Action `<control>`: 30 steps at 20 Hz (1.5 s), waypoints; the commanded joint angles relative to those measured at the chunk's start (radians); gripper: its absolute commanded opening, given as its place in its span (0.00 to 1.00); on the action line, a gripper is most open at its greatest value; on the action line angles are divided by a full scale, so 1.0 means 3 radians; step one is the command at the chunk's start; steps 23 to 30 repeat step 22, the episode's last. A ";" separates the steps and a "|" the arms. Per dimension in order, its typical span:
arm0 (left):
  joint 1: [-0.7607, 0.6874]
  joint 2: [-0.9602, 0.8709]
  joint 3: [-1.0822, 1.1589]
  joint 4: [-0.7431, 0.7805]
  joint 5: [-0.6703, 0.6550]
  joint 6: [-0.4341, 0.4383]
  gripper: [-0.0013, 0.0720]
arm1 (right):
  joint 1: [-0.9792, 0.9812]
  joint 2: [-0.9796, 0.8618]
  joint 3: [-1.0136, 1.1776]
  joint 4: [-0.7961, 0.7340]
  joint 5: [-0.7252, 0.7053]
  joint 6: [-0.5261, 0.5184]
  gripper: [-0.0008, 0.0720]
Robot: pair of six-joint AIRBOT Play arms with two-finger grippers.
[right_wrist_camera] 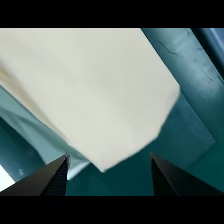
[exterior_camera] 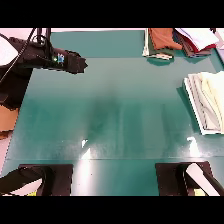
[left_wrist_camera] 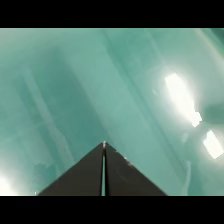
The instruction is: Fold the shirts.
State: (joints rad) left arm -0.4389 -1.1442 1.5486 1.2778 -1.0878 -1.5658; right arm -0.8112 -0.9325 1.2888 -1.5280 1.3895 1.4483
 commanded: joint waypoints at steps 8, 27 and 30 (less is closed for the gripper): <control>0.0001 0.0003 0.0001 0.0022 0.0150 0.0009 0.05 | 0.1748 -0.0289 0.0291 0.1420 -0.0247 0.0029 0.63; 0.0000 0.0001 0.0001 0.0017 0.0637 0.0008 0.05 | 0.2720 -0.0563 0.0291 0.1427 -0.0379 -0.0118 0.03; 0.0000 0.0001 0.0001 0.0017 0.0637 0.0008 0.05 | 0.2720 -0.0563 0.0291 0.1427 -0.0379 -0.0118 0.03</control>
